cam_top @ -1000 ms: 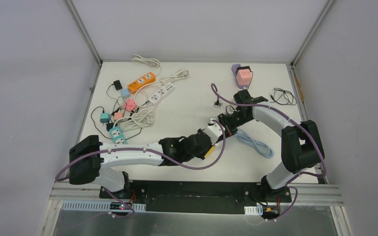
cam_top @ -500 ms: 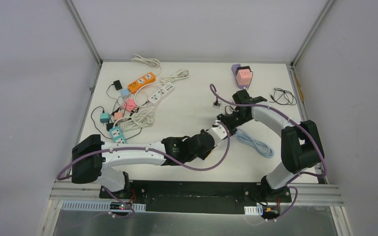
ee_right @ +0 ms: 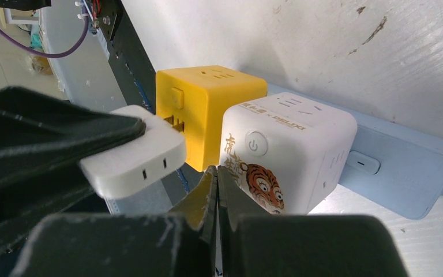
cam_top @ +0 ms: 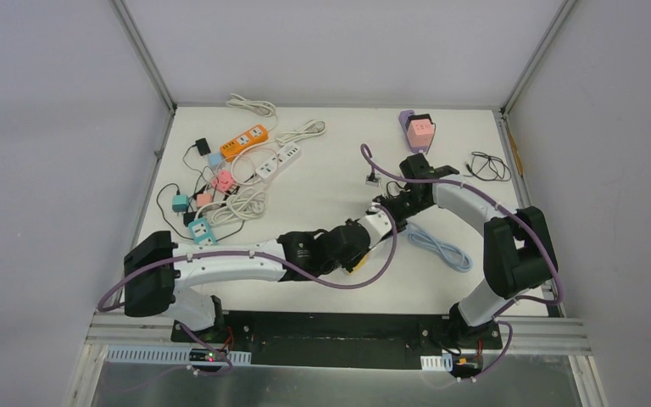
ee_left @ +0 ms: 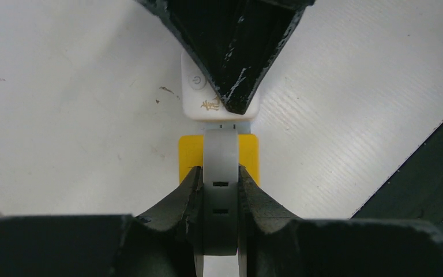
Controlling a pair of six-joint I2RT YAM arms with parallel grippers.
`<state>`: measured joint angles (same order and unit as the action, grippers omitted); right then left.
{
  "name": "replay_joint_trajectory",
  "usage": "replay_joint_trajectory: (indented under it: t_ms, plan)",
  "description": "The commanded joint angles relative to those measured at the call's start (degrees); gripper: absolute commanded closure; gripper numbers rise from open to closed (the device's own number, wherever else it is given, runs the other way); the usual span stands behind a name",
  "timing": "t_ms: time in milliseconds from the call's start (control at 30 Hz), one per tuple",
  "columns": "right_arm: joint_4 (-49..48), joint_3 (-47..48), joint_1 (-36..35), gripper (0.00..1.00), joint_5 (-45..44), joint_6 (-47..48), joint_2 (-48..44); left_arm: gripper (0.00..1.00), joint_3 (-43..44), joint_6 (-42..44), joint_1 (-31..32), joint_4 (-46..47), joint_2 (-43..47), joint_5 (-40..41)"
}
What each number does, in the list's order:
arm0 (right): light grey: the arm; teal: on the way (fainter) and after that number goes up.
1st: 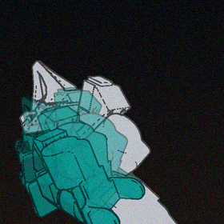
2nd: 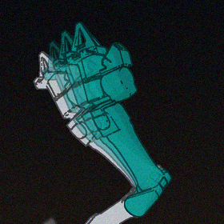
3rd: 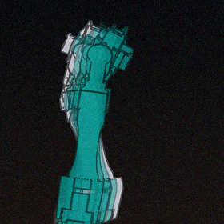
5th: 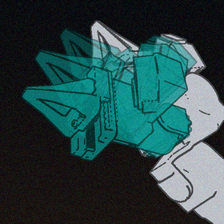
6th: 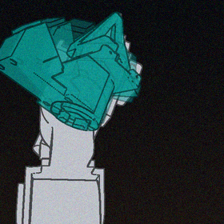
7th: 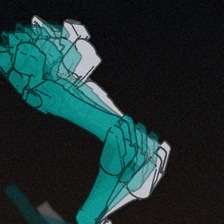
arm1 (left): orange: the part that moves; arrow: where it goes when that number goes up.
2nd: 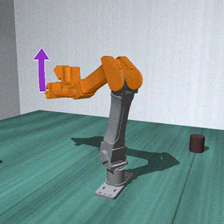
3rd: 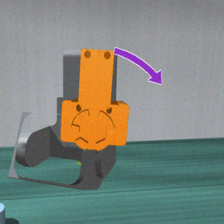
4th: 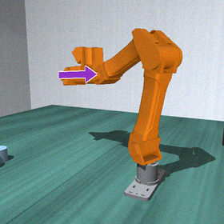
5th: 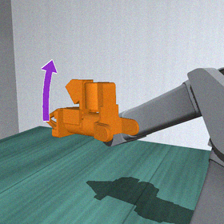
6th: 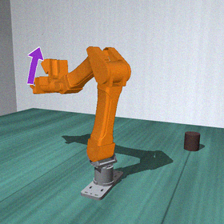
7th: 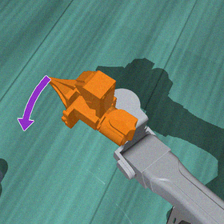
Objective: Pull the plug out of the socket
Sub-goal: Remove the plug from the socket.
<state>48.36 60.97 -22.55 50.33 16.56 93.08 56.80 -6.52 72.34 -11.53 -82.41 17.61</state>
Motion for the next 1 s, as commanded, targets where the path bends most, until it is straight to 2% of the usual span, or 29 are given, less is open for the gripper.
replay_joint_trajectory:
  t_ms: [0,233,567,667,833,967]
  plan:
    - [-2.79,-1.71,-0.43,1.00,-15.24,3.75,3.16,1.00,6.37,5.43,2.55,-4.41,-2.17,7.10]
    - [-2.81,-1.65,-0.43,1.00,-15.39,3.75,3.25,1.00,2.15,0.17,0.15,3.66,2.67,2.40]
    - [-1.55,-0.54,-0.40,0.99,-12.35,4.08,2.93,1.00,0.72,-3.30,-0.77,3.19,7.35,2.98]
    - [-0.43,0.49,-0.33,0.92,-10.35,4.84,2.36,1.00,0.02,-5.44,-1.79,3.03,8.99,1.85]
    - [2.99,3.61,0.34,0.73,-4.09,6.78,1.47,1.00,-2.00,-9.37,-4.21,2.92,12.46,-0.94]
    - [7.08,5.65,0.93,0.67,2.12,10.69,0.78,1.00,-3.76,-12.55,-5.79,1.57,14.88,-0.71]
